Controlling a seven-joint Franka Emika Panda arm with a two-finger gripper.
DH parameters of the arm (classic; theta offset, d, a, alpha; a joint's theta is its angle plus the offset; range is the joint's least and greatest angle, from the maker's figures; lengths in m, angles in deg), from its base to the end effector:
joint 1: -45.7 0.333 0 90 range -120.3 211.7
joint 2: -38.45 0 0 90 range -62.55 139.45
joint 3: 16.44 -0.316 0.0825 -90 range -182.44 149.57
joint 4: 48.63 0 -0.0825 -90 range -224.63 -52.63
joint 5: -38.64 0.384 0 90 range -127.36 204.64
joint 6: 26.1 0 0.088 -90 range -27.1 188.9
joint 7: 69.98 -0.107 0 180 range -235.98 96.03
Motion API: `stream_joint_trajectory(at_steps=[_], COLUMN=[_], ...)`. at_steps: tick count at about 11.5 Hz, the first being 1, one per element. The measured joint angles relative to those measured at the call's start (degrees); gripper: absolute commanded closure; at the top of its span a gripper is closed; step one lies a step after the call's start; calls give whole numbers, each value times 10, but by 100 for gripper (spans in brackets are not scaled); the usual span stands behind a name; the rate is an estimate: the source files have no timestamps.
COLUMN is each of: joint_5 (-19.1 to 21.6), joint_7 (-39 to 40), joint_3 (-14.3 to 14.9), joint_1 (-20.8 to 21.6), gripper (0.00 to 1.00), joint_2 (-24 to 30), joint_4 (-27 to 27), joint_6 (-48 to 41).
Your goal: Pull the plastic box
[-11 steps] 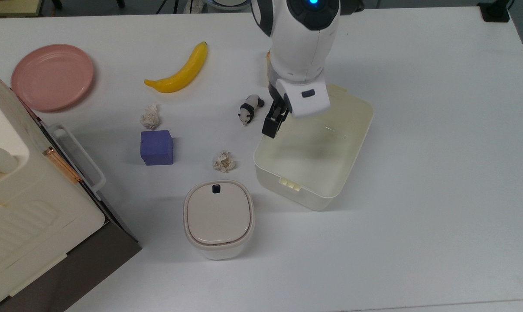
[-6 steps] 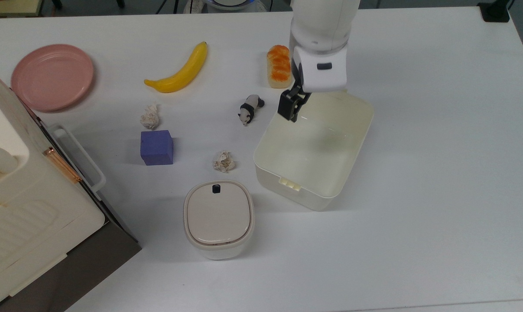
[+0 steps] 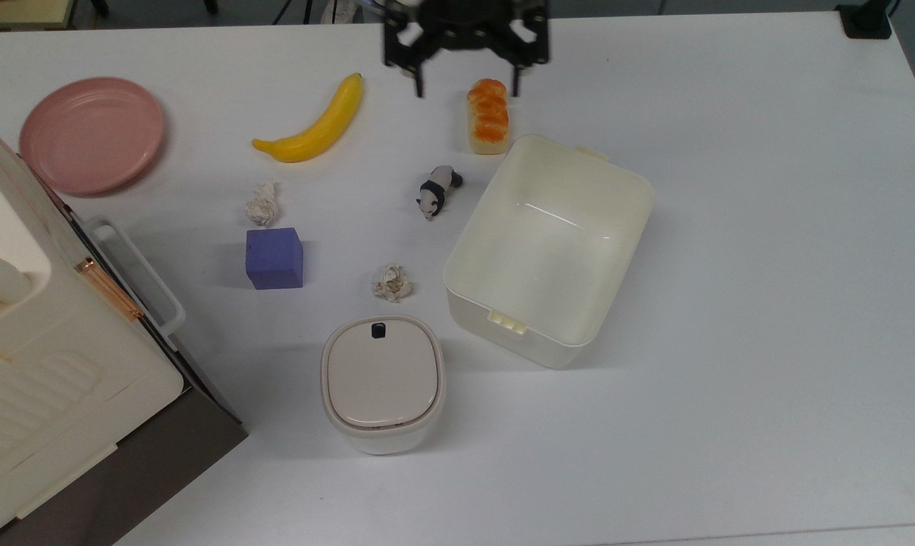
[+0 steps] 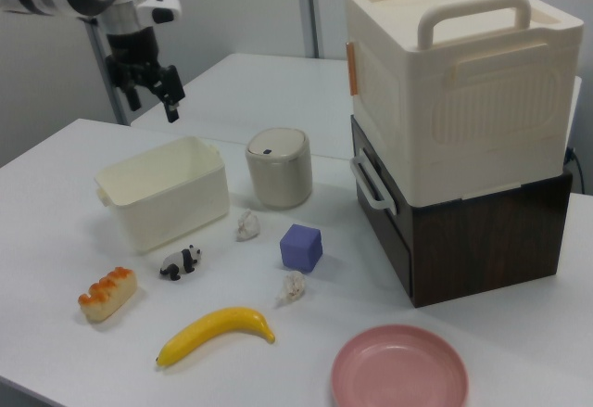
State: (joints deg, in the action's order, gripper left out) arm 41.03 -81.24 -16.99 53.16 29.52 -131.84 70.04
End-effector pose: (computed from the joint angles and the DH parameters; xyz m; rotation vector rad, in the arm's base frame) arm 0.6061 0.0889 0.6000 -3.0846 0.0924 -0.0951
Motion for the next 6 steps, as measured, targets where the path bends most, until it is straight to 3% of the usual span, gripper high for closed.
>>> stream_joint_trajectory(at_steps=[2,6], joint_5=[0,0], joint_7=[-13,32], joint_3=[13,14], joint_1=[-24,-41], gripper=[0,0], joint_2=[14,15], joint_4=[-2,-8], joint_6=[-39,-54])
